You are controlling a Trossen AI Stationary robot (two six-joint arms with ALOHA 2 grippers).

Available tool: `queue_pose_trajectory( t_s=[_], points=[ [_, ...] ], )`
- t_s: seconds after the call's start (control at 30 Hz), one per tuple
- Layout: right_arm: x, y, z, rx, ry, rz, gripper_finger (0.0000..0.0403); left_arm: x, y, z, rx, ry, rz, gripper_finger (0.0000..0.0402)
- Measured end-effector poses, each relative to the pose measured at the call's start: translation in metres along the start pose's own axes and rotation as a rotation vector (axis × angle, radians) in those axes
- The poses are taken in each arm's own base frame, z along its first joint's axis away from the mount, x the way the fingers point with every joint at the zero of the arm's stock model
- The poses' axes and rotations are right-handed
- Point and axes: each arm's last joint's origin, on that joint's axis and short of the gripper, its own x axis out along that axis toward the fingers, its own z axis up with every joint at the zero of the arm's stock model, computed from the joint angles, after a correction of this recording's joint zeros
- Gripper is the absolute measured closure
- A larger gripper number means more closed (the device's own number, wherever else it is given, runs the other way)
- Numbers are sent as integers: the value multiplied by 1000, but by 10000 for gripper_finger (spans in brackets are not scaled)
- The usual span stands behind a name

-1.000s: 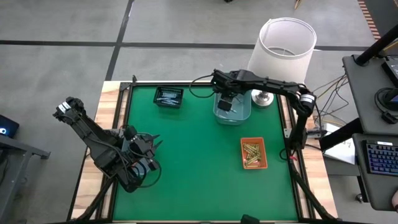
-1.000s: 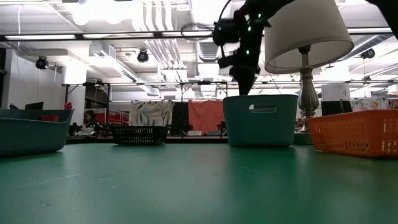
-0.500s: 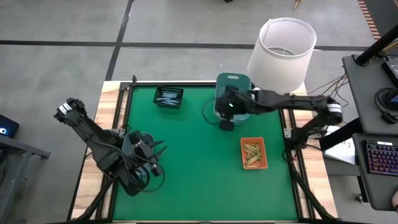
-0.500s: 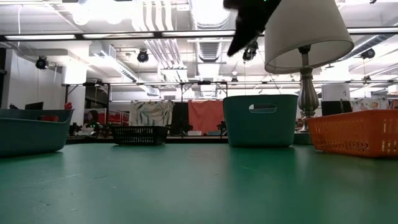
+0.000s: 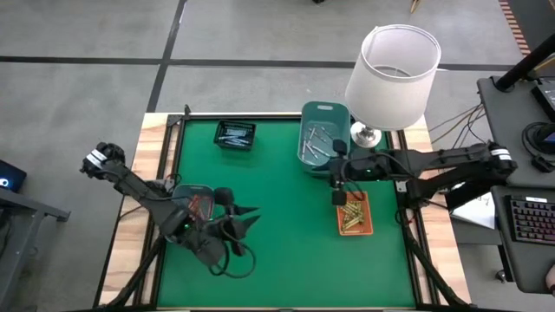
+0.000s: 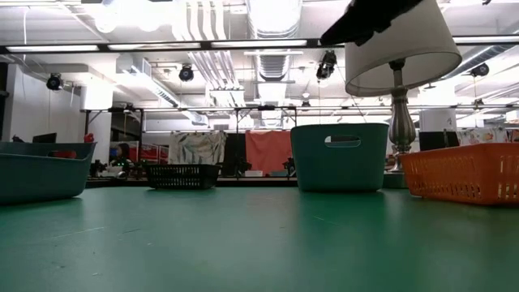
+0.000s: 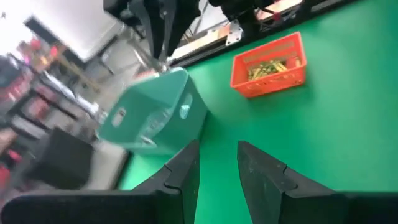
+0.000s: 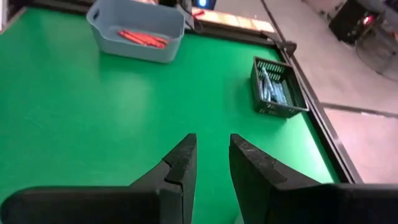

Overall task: Sort crayons
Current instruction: Return to Home Position

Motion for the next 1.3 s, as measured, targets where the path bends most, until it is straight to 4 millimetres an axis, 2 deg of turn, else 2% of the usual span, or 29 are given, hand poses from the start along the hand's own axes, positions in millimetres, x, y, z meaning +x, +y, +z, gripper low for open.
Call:
queue_pose_trajectory(
  t_s=[0.13, 0.33, 0.5, 0.6, 0.73, 0.9, 1.1, 1.3],
  points=[
    [-10, 4, -13, 1, -69, 2, 319, 22, 6, 6, 123, -10, -36, 311],
    [-20, 3, -23, 13, -121, -7, 319, 50, 32, 7, 206, -22, -283, 316],
    [-21, 3, -23, 13, -128, -7, 319, 63, 59, 3, 199, -91, -543, 331],
    [-20, 4, -24, 10, -124, -6, 319, 64, 78, -4, 160, -148, -631, 344],
    [-18, 4, -25, 9, -117, -5, 319, 56, 99, -18, 120, -175, -627, 363],
    [-15, 5, -28, 3, -165, -2, 319, 31, 116, -40, 86, -263, -586, 367],
    [-15, 7, -29, -19, -217, 51, 319, 5, 132, -79, 12, -406, -495, 367],
    [-19, 7, -32, -17, -226, 51, 319, -12, 146, -118, -109, -457, -398, 367]
  ],
)
